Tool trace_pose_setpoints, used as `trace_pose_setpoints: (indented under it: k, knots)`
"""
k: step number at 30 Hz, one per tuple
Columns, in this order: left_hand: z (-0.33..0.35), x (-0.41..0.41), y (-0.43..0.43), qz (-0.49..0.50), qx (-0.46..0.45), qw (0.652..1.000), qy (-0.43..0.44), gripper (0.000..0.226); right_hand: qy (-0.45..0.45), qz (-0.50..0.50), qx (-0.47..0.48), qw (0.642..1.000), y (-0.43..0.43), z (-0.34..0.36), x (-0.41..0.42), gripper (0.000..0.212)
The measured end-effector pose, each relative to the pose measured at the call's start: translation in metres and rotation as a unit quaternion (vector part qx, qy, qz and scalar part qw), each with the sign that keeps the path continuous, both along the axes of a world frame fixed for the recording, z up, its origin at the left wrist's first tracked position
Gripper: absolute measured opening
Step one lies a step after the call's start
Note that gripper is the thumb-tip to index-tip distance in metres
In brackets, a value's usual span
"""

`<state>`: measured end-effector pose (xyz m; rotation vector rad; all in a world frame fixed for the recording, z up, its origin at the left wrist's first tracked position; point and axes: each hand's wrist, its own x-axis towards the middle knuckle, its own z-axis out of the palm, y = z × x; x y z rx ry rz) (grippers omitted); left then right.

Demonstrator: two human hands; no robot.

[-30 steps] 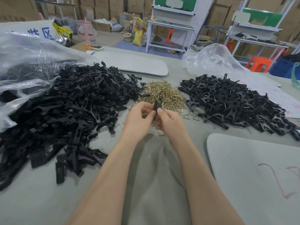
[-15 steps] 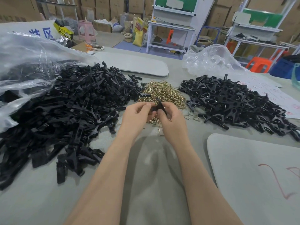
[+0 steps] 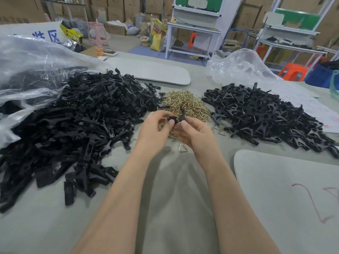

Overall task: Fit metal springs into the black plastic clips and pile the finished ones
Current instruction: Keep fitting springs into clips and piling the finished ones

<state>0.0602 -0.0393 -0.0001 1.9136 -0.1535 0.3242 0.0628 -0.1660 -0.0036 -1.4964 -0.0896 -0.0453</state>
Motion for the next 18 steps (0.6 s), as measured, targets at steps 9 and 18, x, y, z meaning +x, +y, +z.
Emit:
trace_pose_setpoints:
  k: [9, 18]
  knots:
    - [0.0014, -0.001, -0.0038, -0.024, -0.081, 0.996, 0.04, 0.024, -0.101, -0.073, -0.122, 0.985, 0.0019, 0.0017, -0.0002, 0.028]
    - [0.0025, 0.0002, -0.0027, -0.023, -0.016, 0.999, 0.028, 0.043, -0.115, -0.091, -0.1, 0.984, 0.0018, 0.0026, -0.0004, 0.023]
